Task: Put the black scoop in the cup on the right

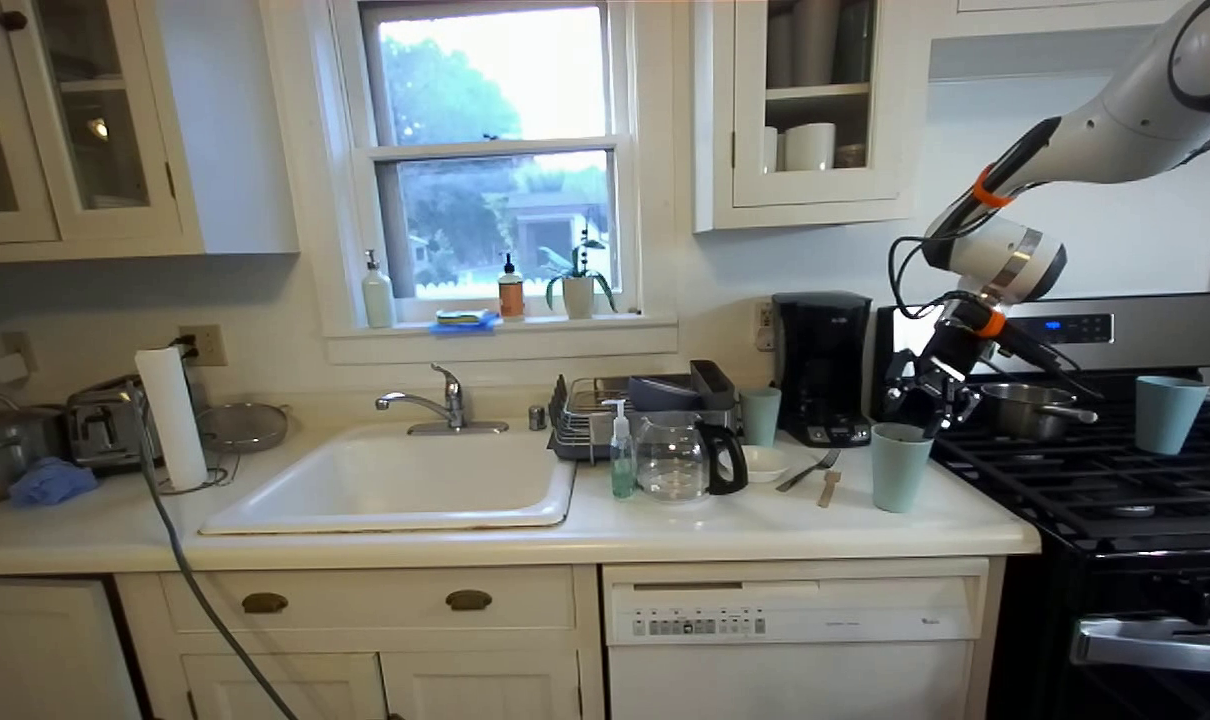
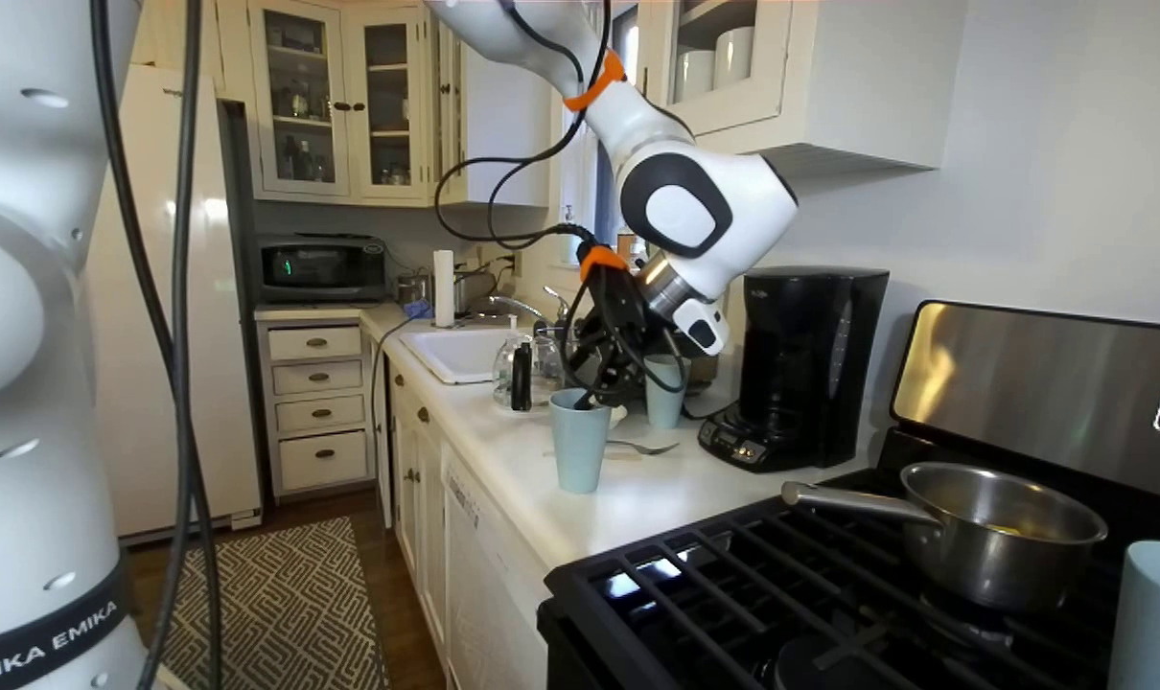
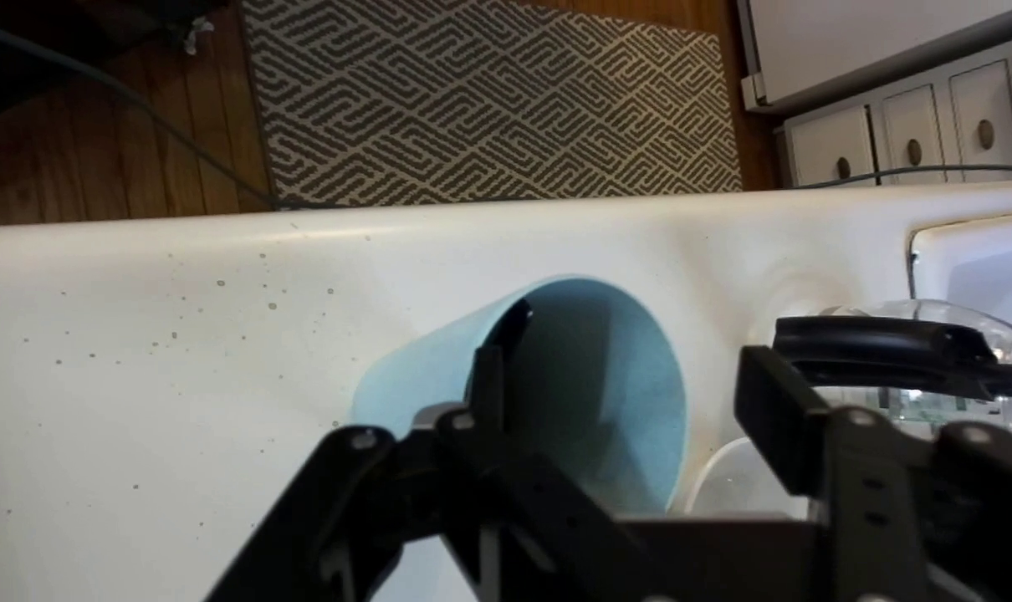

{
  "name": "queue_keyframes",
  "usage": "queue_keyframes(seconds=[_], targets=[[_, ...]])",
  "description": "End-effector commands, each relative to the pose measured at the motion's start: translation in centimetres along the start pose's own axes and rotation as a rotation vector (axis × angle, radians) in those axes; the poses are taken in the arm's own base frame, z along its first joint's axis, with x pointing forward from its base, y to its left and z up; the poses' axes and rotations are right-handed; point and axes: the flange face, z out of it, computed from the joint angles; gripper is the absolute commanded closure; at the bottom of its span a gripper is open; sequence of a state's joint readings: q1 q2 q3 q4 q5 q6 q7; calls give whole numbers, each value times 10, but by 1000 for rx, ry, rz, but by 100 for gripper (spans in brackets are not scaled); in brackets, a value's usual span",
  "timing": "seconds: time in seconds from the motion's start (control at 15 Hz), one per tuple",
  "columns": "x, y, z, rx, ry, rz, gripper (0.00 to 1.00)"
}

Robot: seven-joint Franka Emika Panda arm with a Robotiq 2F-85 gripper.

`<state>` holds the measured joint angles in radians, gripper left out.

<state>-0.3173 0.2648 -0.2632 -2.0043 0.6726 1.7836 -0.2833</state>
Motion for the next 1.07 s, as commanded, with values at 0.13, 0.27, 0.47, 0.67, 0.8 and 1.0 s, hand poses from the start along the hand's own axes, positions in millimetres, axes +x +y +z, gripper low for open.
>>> queue_keyframes(seconds=[0.13, 0.27, 0.47, 0.67, 0.8, 1.0], targets=[[-12, -33, -16, -1, 25, -46, 0], [-18, -41, -19, -13, 42, -64, 0], [-33, -52, -31, -84, 103, -111, 0], [-50, -73, -39, -218, 203, -173, 0], [-63, -92, -43, -298, 277, -195, 0], [-83, -125, -43, -376, 388, -182, 0]])
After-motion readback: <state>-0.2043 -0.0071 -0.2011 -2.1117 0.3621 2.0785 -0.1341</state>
